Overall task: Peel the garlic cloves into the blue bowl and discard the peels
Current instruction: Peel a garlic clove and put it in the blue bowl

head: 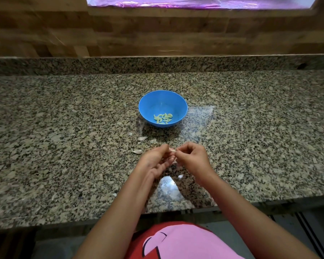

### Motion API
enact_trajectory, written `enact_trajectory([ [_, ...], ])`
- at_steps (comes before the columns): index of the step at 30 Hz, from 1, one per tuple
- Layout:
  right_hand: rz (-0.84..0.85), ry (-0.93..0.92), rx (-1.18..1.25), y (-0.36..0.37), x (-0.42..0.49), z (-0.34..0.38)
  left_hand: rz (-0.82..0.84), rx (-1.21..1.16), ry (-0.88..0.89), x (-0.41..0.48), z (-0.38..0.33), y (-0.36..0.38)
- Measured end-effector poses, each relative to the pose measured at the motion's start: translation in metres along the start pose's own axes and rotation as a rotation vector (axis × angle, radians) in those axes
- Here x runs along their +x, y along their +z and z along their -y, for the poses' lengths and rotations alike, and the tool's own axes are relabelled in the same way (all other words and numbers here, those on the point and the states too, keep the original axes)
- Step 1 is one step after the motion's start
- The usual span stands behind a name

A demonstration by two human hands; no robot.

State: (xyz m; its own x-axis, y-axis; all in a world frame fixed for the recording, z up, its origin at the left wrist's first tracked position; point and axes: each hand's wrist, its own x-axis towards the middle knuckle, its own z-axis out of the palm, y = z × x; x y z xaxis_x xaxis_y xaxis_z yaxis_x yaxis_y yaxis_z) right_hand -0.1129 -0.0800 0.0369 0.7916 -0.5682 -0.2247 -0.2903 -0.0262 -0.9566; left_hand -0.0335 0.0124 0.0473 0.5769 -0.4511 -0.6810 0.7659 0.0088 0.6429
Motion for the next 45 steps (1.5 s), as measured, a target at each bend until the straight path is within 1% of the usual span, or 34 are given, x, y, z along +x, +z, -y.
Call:
enact_trajectory([
  [4, 0.123, 0.089, 0.178, -0.008, 0.004, 0.006, 0.035, -0.038, -0.059, 0.0, -0.005, -0.006],
  [6, 0.165, 0.106, 0.194, -0.012, 0.004, 0.009, 0.038, -0.033, -0.067, -0.001, -0.006, -0.007],
  [7, 0.165, 0.06, 0.099, -0.013, 0.003, 0.009, 0.03, 0.001, -0.05, 0.0, -0.004, -0.006],
  [8, 0.149, -0.031, -0.097, -0.013, 0.002, 0.008, 0.017, 0.051, -0.011, 0.0, -0.002, -0.005],
  [9, 0.105, -0.154, -0.363, -0.011, 0.0, 0.006, -0.003, 0.102, 0.048, 0.0, 0.001, -0.003],
  [10, 0.057, -0.274, -0.575, -0.007, -0.002, 0.005, -0.029, 0.153, 0.117, 0.0, 0.004, 0.0],
  [11, 0.004, -0.369, -0.659, -0.004, -0.004, 0.004, -0.066, 0.205, 0.189, -0.001, 0.008, 0.003],
  [12, -0.043, -0.411, -0.649, -0.001, -0.005, 0.003, -0.102, 0.246, 0.25, -0.001, 0.011, 0.006],
  [13, -0.08, -0.407, -0.602, 0.001, -0.004, 0.0, -0.131, 0.253, 0.284, -0.002, 0.014, 0.008],
  [14, -0.105, -0.37, -0.517, 0.002, -0.003, -0.001, -0.138, 0.219, 0.279, -0.003, 0.013, 0.01],
  [16, -0.098, -0.243, -0.305, 0.001, -0.001, -0.001, -0.093, 0.066, 0.178, -0.002, 0.008, 0.011],
  [17, -0.073, -0.216, -0.27, -0.001, 0.0, 0.0, -0.057, 0.005, 0.119, -0.002, 0.004, 0.01],
  [18, -0.056, -0.228, -0.311, -0.002, 0.0, 0.001, -0.022, -0.011, 0.078, -0.003, 0.002, 0.008],
  [19, -0.052, -0.28, -0.41, -0.004, 0.0, 0.003, -0.001, 0.018, 0.07, -0.003, 0.003, 0.007],
  [20, -0.053, -0.328, -0.495, -0.005, 0.001, 0.004, -0.004, 0.078, 0.099, -0.003, 0.005, 0.007],
  [21, -0.073, -0.368, -0.539, -0.005, 0.001, 0.005, -0.039, 0.141, 0.164, -0.003, 0.008, 0.008],
  [23, -0.108, -0.403, -0.551, -0.003, 0.001, 0.007, -0.133, 0.209, 0.321, -0.002, 0.01, 0.012],
  [24, -0.099, -0.416, -0.556, -0.001, 0.0, 0.007, -0.159, 0.204, 0.35, -0.001, 0.009, 0.012],
  [26, -0.063, -0.435, -0.587, 0.001, 0.0, 0.006, -0.146, 0.183, 0.336, 0.001, 0.009, 0.012],
  [28, -0.106, -0.381, -0.507, -0.003, 0.004, 0.007, -0.13, 0.245, 0.351, -0.001, 0.011, 0.013],
  [30, -0.142, -0.324, -0.39, -0.006, 0.007, 0.009, -0.125, 0.25, 0.395, -0.001, 0.011, 0.013],
  [31, -0.124, -0.322, -0.375, -0.005, 0.006, 0.009, -0.115, 0.212, 0.379, -0.001, 0.008, 0.011],
  [34, -0.051, -0.362, -0.397, -0.002, 0.002, 0.006, -0.062, 0.034, 0.253, 0.001, 0.0, 0.008],
  [37, -0.027, -0.358, -0.356, -0.008, 0.004, 0.005, -0.022, -0.049, 0.193, -0.002, 0.002, 0.008],
  [40, -0.048, -0.243, -0.226, -0.009, 0.002, 0.005, -0.048, 0.036, 0.242, -0.002, 0.007, 0.011],
  [41, -0.053, -0.24, -0.229, -0.007, 0.002, 0.006, -0.073, 0.077, 0.288, -0.001, 0.007, 0.011],
  [42, -0.062, -0.276, -0.283, -0.006, 0.003, 0.006, -0.092, 0.111, 0.327, 0.0, 0.008, 0.012],
  [44, -0.086, -0.297, -0.315, -0.008, 0.005, 0.008, -0.089, 0.145, 0.346, -0.001, 0.011, 0.013],
  [45, -0.089, -0.275, -0.277, -0.01, 0.005, 0.01, -0.08, 0.153, 0.343, -0.002, 0.013, 0.013],
])
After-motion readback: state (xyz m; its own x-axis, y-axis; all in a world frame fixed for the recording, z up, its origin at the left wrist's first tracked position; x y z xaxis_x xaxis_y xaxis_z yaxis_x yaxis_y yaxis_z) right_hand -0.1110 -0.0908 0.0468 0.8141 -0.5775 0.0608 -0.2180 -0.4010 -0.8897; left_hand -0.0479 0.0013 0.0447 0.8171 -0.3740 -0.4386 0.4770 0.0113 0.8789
